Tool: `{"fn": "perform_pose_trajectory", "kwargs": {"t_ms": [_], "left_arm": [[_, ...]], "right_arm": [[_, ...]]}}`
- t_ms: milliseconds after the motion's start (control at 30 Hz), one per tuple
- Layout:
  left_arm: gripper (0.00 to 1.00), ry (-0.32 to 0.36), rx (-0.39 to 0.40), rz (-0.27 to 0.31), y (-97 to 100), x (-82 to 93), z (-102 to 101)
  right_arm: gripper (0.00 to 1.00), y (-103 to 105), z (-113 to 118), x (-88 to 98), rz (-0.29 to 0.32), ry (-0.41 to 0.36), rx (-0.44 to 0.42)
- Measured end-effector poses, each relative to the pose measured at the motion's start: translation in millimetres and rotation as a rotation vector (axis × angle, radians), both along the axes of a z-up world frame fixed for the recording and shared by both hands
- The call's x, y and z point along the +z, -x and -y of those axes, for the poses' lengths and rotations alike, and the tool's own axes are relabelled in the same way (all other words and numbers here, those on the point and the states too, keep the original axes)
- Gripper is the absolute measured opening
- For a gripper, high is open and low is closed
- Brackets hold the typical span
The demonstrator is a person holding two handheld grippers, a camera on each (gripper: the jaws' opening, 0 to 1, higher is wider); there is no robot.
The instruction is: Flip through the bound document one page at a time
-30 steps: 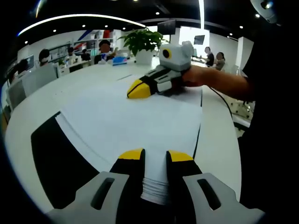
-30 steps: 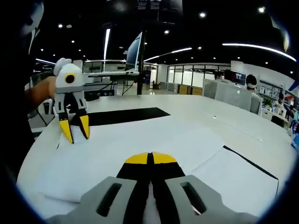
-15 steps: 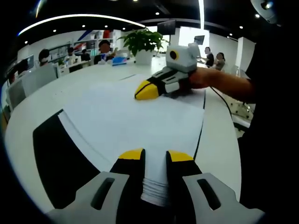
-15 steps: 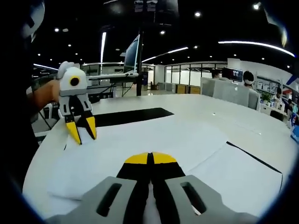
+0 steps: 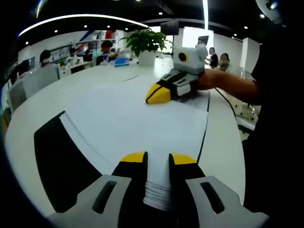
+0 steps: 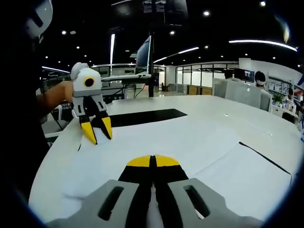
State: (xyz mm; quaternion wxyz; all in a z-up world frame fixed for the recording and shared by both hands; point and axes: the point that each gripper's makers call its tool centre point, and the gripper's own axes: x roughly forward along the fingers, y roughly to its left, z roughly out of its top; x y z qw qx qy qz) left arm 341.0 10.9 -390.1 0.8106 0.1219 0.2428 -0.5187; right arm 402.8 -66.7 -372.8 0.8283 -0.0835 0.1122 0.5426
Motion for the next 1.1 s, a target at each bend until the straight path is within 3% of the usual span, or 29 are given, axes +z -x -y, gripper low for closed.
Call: {"fn": "perform_pose_trajectory", "kwargs": {"t_ms": [633, 933, 1100], "left_arm": [[0.21, 0.018, 0.003, -0.004, -0.6, 0.0, 1.2], [0.21, 0.021, 0.006, -0.002, -0.1, 0.4, 1.0], [0.21, 0.023, 0.005, -0.001, -0.4, 0.5, 0.6]], "right_arm": [[0.02, 29.2, -0.5, -3.8, -0.011, 0.047, 0.03], [0.02, 33.0, -2.5, -5.7, -0.003, 0.102, -0.017], [0.02, 39.8, -1.6, -7.2, -0.027, 0.082, -0.024]]}}
